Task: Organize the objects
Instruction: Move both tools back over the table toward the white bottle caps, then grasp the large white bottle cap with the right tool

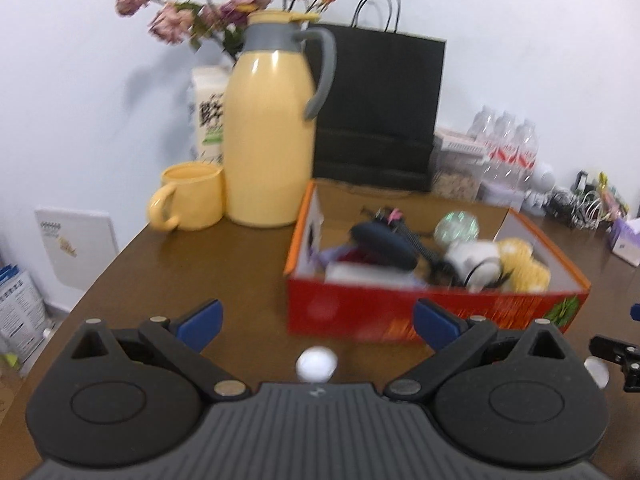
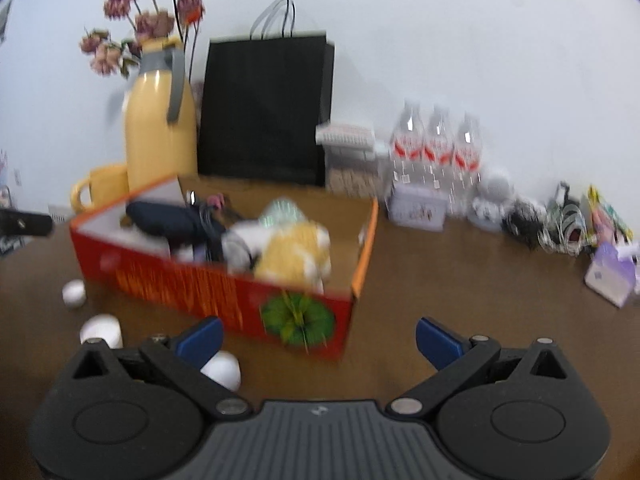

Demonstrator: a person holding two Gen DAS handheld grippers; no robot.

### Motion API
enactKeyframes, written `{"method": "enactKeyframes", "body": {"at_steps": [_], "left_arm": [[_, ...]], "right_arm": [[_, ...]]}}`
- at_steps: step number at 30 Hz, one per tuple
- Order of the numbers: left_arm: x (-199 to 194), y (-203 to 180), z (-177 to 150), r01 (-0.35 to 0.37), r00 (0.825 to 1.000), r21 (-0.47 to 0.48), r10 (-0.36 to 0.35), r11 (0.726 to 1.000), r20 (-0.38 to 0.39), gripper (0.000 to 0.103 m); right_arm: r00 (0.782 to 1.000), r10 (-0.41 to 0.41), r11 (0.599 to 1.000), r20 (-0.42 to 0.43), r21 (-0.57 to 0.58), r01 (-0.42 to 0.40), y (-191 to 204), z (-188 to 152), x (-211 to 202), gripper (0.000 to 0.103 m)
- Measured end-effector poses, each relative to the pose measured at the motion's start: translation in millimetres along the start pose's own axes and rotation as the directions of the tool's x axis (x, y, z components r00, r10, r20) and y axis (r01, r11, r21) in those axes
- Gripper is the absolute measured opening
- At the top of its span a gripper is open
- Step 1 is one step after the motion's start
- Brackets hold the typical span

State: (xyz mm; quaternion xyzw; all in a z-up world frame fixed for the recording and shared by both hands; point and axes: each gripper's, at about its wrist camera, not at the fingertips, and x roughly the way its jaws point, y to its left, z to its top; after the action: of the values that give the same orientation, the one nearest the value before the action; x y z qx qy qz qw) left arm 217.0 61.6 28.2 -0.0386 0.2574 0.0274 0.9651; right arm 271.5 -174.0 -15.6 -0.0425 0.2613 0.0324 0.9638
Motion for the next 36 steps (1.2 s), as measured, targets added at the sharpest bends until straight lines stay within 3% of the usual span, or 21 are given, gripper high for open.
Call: {"method": "enactKeyframes", "body": {"at_steps": [9, 12, 18, 21, 29, 36], "left_arm": [[-11, 22, -32, -0.04, 0.997, -0.001, 0.04, 0.999, -0.072, 0.103], [-13, 26, -39, -0.041, 0.996, -0.011, 0.04, 0.999, -0.085, 0.103], [-13, 30, -47, -0.041, 0.994, -0.026, 0.038, 0.999, -0.102, 0.103], [-10, 29, -48, -0.039, 0.993, -0.026, 0.036, 0.999, -0.11, 0.103], [-5, 26, -47, -0.033, 0.993, -0.016, 0.031, 0.999, -0.117, 0.103], [17, 15, -38, -0.037, 0.99, 0.045, 0.043, 0.998, -0.136, 0.103]], "right_arm": [[0.99, -0.012, 1.0, -0.14, -0.002, 0.011, -9, -40, 10, 0.102], [0.99, -0.001, 1.0, -0.143, 0.01, 0.003, -10, -43, 13, 0.095], [0.99, 0.032, 0.999, -0.138, 0.034, -0.028, -9, -43, 16, 0.064], [0.991, 0.054, 0.998, -0.125, 0.038, -0.05, -9, -42, 15, 0.039], [0.995, 0.056, 0.998, -0.083, 0.014, -0.055, 0, -43, 11, 0.039], [0.998, 0.048, 0.999, 0.048, 0.005, -0.049, 17, -38, -5, 0.039]]}}
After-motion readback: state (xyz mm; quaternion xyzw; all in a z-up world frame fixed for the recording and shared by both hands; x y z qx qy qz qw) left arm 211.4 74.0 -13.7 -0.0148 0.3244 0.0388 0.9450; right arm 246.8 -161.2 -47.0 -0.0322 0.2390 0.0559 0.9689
